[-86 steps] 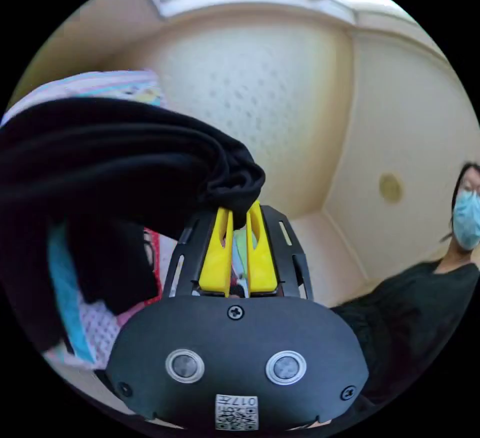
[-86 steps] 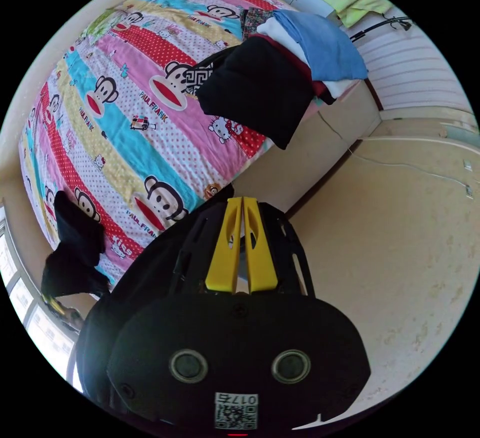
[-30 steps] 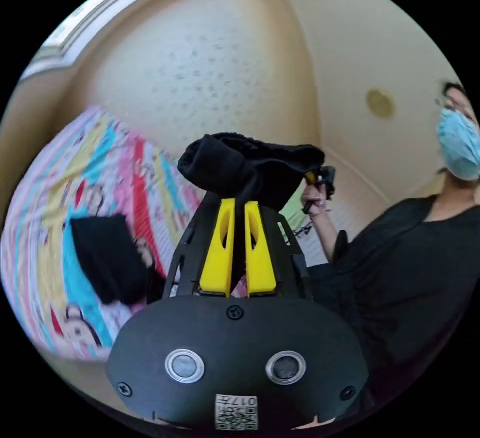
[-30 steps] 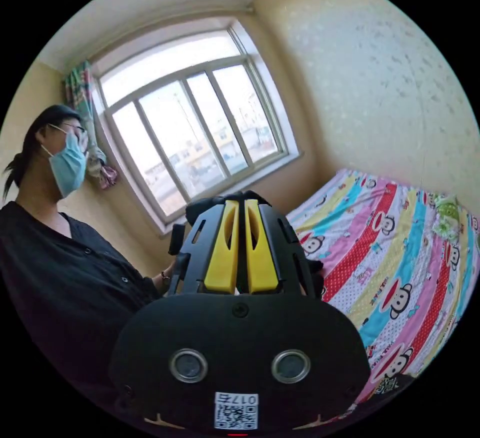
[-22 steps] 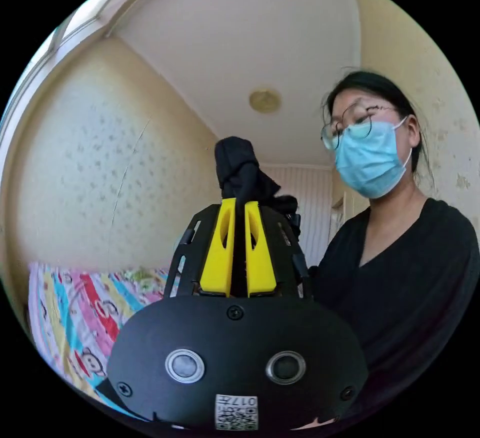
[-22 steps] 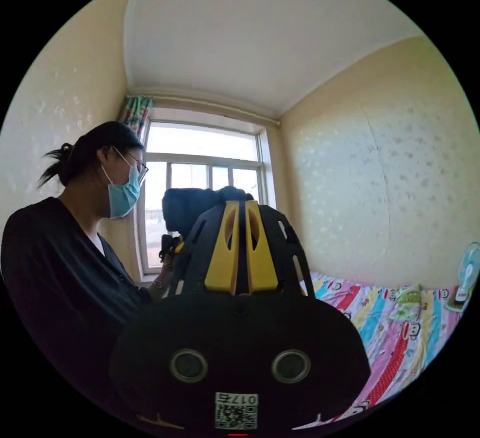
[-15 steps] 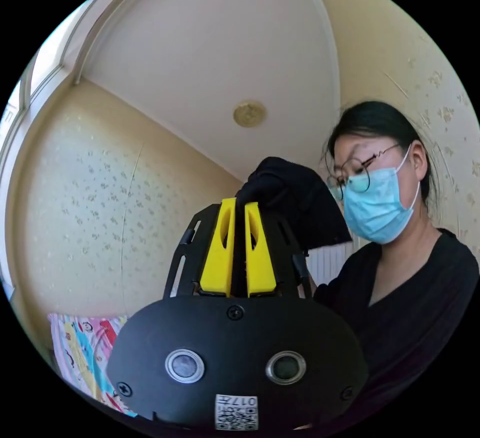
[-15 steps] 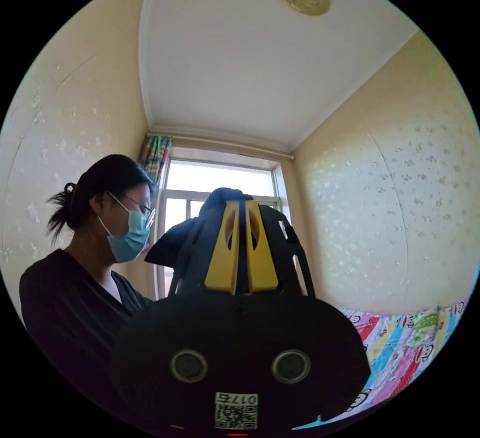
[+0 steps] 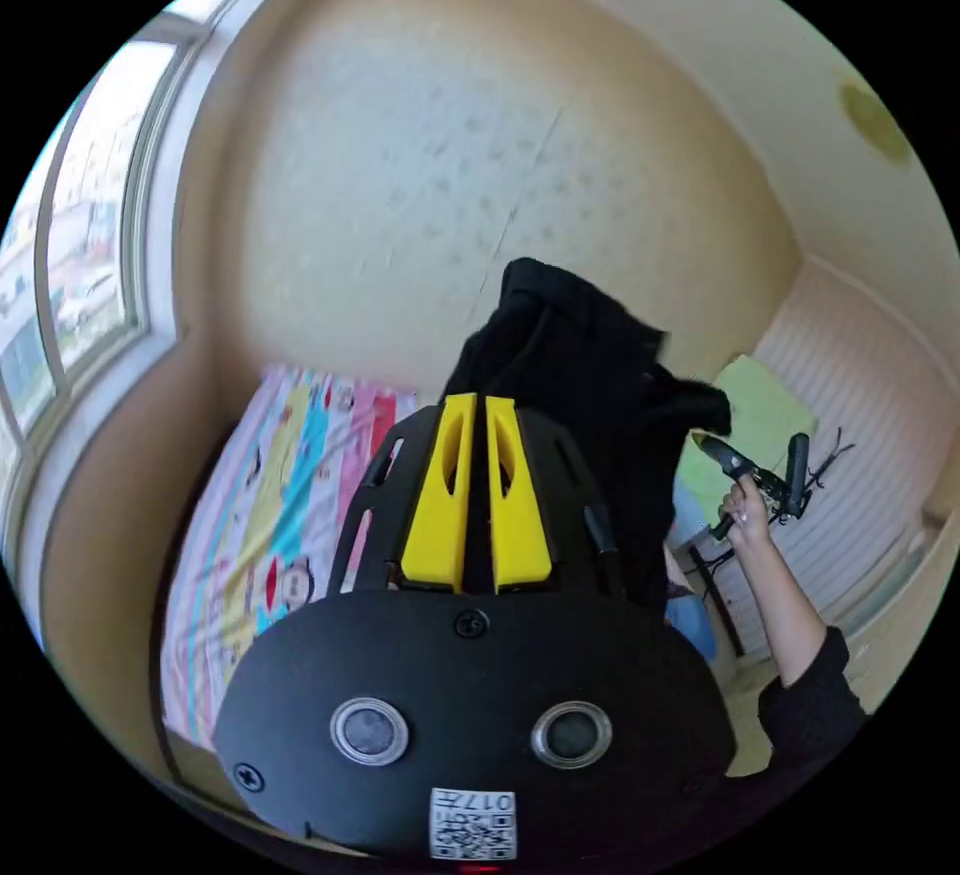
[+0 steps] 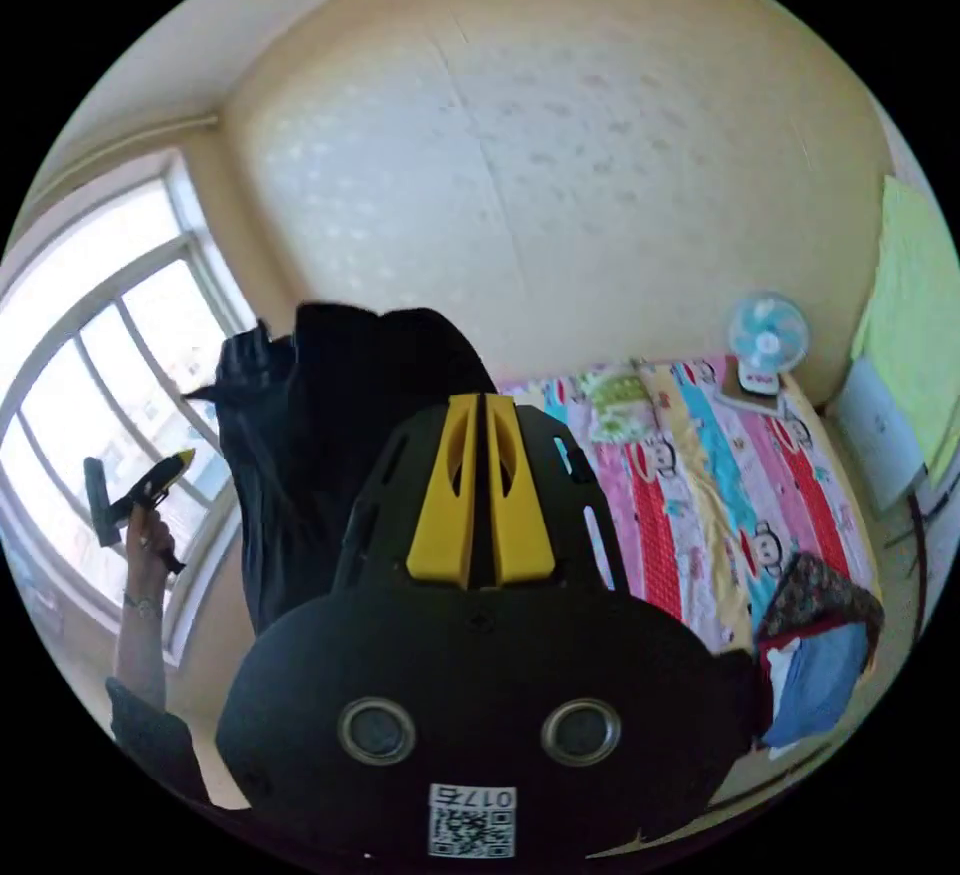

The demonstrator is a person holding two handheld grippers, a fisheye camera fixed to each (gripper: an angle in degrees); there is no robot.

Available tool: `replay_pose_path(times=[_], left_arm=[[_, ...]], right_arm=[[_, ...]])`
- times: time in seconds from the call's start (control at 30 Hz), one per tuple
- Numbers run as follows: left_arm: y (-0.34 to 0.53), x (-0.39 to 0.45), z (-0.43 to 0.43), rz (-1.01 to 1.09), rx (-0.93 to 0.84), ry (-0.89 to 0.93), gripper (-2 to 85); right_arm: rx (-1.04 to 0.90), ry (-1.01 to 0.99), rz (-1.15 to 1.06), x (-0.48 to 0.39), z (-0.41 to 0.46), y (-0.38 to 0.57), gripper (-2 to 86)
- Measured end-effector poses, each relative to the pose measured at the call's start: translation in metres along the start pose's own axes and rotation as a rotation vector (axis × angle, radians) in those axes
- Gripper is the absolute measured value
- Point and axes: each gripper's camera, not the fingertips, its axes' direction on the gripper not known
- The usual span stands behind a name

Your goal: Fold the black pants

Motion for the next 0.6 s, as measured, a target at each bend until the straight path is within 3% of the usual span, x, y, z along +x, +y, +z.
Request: replay_pose_path(times=[0.1, 0.17, 0.27, 0.33, 0.47, 0.6], left_arm=[[0.08, -0.087, 0.102, -0.053, -0.224, -0.023, 4.8], [0.15, -0.141, 0.162, -0.088, -0.419, -0.066, 5.3], [0.279, -0.217, 0.236, -0.155, -0.755, -0.116, 6.1], [0.362, -0.258, 0.265, -0.195, -0.959, -0.135, 7.4], [0.42, -0.3, 0.279, -0.272, -1.051, -0.068, 9.0], [0.436, -0.34, 0.303, -0.356, -1.065, -0.046, 10.8]], right_arm=[[-0.206, 0.055, -0.092, 0.058, 0.085, 0.066, 0.9], [-0.453, 0.087, -0.122, 0.11, 0.151, 0.155, 1.0], [-0.796, 0.103, -0.009, 0.173, 0.203, 0.276, 1.2], [-0.925, 0.089, 0.083, 0.2, 0.206, 0.334, 1.5], [-1.068, 0.059, 0.186, 0.226, 0.18, 0.392, 3.1], [-1.108, 0.069, 0.24, 0.245, 0.151, 0.386, 5.5]])
